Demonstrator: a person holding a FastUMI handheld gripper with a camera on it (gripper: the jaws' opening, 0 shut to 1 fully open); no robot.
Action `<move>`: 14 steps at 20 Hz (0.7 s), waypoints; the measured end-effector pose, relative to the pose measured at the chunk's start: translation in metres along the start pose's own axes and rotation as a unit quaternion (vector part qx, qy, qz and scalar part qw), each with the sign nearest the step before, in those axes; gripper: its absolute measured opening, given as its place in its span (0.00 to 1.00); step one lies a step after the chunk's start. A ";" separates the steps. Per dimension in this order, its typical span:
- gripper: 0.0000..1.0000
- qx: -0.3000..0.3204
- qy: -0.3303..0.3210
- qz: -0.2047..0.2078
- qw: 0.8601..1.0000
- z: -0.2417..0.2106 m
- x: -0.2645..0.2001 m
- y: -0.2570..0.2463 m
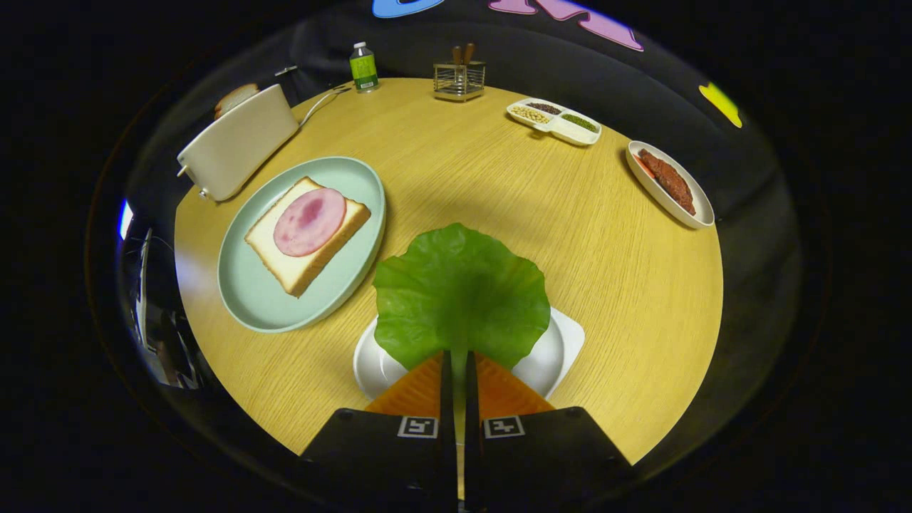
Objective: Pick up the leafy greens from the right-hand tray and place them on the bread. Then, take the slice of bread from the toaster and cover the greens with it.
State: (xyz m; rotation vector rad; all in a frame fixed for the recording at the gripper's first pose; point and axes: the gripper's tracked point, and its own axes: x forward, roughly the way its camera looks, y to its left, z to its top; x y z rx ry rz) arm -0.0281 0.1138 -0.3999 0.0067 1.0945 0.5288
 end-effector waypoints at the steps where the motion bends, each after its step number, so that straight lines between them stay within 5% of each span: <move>1: 0.09 0.003 -0.012 0.002 1.000 0.005 -0.005 0.002; 14: 0.09 -0.021 -0.122 0.040 0.991 0.074 -0.075 0.052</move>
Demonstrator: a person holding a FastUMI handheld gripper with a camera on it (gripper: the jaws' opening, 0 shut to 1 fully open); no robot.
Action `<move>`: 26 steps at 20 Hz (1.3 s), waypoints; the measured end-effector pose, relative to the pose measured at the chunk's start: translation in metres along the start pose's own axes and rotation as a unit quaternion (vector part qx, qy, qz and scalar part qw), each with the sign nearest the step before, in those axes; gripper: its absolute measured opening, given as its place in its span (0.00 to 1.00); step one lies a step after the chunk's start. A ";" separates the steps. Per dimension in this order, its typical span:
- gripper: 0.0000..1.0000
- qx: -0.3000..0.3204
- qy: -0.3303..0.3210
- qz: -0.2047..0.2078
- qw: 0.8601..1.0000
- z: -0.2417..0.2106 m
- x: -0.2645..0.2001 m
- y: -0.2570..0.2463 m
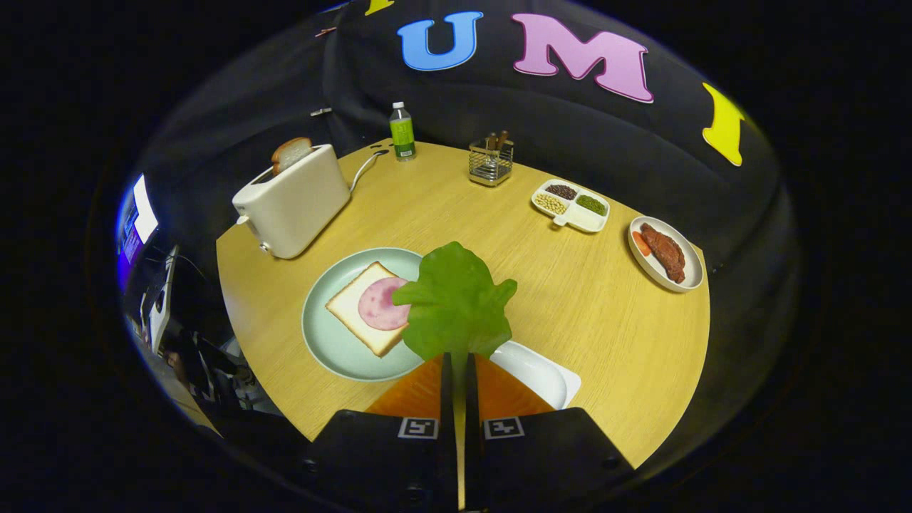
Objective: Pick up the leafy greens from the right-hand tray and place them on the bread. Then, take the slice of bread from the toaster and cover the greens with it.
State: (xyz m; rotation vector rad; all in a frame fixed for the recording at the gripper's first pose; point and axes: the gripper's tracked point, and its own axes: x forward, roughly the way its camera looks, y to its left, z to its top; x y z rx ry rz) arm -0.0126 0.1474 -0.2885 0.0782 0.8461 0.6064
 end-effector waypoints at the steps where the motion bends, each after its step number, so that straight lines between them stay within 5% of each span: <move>1: 0.09 -0.003 -0.003 0.006 1.000 0.006 0.000 0.008; 16: 0.10 -0.038 0.002 0.055 0.998 0.049 0.050 0.094; 17: 0.15 -0.035 0.006 0.053 0.998 0.047 0.055 0.095; 19: 0.41 -0.028 0.009 0.040 0.999 0.046 0.063 0.093; 22: 1.00 -0.011 -0.012 0.028 0.999 0.058 0.064 0.095; 26: 0.99 0.011 -0.082 0.033 0.996 0.092 0.040 0.106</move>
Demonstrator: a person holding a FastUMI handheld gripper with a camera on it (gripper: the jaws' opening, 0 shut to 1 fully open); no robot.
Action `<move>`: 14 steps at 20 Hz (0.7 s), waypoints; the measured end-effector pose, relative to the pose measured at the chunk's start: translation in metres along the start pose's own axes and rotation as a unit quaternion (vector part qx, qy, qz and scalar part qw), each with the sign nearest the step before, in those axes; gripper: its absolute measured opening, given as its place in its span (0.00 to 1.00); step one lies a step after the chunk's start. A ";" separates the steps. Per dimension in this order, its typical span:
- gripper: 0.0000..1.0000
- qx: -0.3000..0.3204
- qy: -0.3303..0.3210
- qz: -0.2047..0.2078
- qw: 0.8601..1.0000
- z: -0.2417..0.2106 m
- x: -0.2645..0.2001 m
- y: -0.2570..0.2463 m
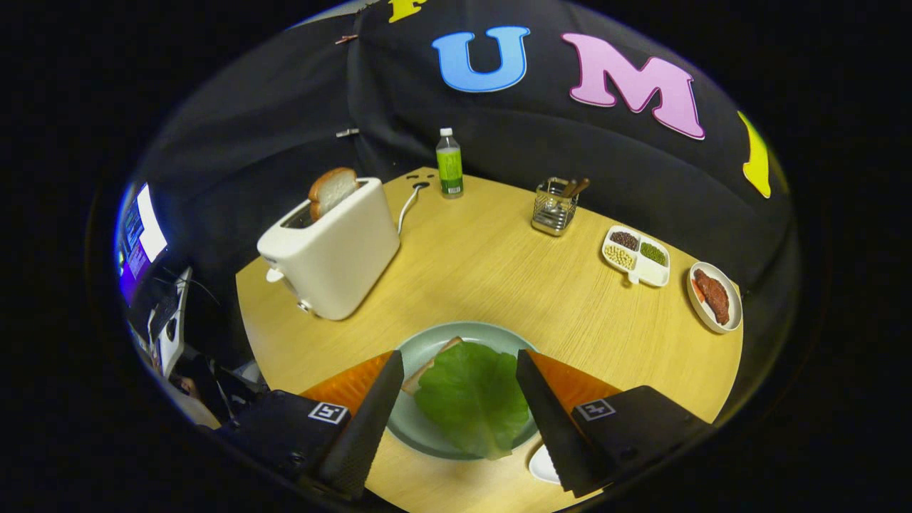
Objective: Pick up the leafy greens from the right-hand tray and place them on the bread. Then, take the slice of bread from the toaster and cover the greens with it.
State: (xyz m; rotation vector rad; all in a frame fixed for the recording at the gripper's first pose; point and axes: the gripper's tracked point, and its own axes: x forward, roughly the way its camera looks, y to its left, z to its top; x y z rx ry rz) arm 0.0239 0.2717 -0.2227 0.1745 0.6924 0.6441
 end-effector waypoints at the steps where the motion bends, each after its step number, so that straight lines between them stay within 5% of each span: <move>1: 0.99 0.004 -0.021 0.001 1.000 0.011 -0.007 0.002; 8: 0.99 -0.029 -0.118 -0.006 0.993 0.082 -0.055 0.025; 14: 0.99 -0.080 -0.195 0.034 0.977 0.163 -0.074 0.099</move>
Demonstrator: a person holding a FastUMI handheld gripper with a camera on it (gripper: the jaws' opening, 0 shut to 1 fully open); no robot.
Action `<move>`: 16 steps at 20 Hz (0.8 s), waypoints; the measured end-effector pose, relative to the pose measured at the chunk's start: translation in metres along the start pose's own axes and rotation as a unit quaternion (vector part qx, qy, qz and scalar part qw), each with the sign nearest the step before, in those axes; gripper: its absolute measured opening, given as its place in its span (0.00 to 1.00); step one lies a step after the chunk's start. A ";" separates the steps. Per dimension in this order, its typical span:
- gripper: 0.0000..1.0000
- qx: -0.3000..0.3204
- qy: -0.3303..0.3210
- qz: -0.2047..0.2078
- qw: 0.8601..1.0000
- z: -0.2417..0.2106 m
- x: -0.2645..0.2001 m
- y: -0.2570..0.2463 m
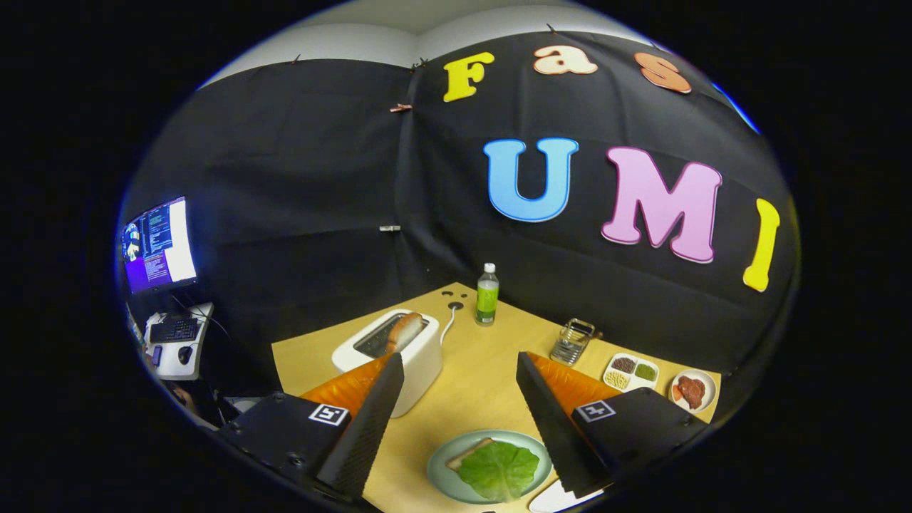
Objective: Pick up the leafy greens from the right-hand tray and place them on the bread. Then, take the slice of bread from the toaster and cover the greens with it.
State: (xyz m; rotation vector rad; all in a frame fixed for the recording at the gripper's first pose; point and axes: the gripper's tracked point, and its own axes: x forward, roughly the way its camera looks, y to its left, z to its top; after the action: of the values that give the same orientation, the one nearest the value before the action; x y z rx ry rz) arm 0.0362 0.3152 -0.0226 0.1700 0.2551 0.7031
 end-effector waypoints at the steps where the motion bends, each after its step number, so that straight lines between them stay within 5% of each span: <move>1: 0.99 -0.003 -0.008 0.008 1.000 0.012 0.007 0.012; 9: 0.98 0.026 0.001 0.017 1.000 0.035 0.092 0.068; 16: 0.98 0.074 0.078 -0.015 0.994 -0.022 0.170 0.077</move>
State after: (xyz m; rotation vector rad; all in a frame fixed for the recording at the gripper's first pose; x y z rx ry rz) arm 0.1069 0.4864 -0.0546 0.2517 0.4590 0.6690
